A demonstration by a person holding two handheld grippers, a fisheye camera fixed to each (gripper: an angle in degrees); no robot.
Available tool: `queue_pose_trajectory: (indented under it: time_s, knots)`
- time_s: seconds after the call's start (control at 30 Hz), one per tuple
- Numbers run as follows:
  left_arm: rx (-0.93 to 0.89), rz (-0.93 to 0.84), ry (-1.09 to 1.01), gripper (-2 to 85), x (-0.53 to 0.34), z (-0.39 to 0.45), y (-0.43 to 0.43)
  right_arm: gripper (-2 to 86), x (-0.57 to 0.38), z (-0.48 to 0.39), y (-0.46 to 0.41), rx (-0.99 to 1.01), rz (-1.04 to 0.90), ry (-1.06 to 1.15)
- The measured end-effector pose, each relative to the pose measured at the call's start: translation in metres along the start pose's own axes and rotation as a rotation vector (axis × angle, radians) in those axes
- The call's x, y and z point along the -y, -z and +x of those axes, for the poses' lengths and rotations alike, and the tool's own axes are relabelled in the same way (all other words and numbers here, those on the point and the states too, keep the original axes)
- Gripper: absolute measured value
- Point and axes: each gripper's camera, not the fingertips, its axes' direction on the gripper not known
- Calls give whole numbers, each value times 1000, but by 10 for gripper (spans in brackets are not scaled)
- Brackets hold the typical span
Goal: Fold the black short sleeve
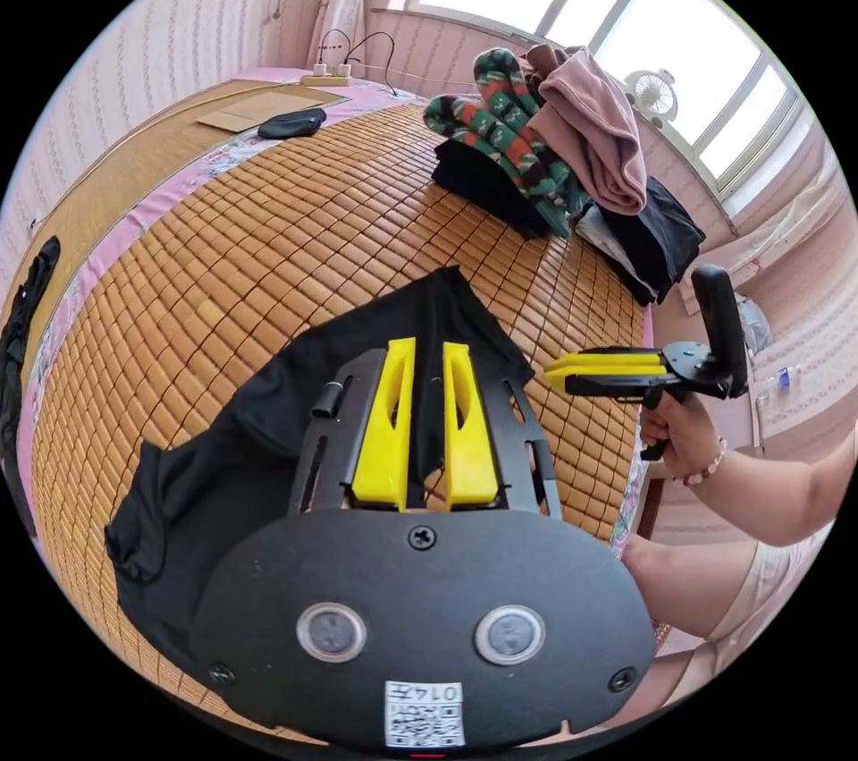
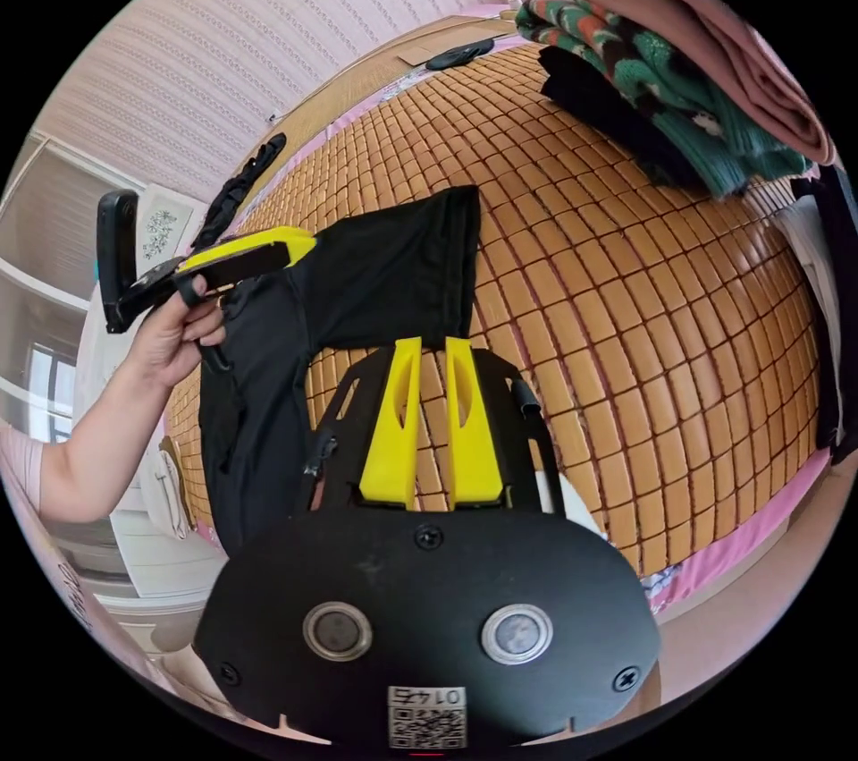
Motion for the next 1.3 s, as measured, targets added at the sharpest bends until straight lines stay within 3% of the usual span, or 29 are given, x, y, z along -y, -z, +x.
queue_pose_trajectory:
  time_s: [0.17,0.37,0.53,0.7,0.9,1.03,1.3]
  knots:
    - [26,-98,-81,70,84,22,-58,46,-2,14,-10,-61,-46,21]
    - [120,-244,-182,77,119,43,-113,13,-11,37,6,-16,-48,0]
    - [76,-203,-186,8,122,34,-104,6,-24,47,19,-12,-28,-18]
    - [15,-50,-127,-5,111,5,-43,5,-28,46,46,85,82,14]
    - [96,111,-17,-7,39,-44,75,5,-10,-1,78,279,115,249]
    - [113,160,168,-6,-48,-73,141,5,-9,-44,75,387,15,426]
    - [116,110,439,-3,-198,-101,150,5,-38,-95,11,353,-279,561]
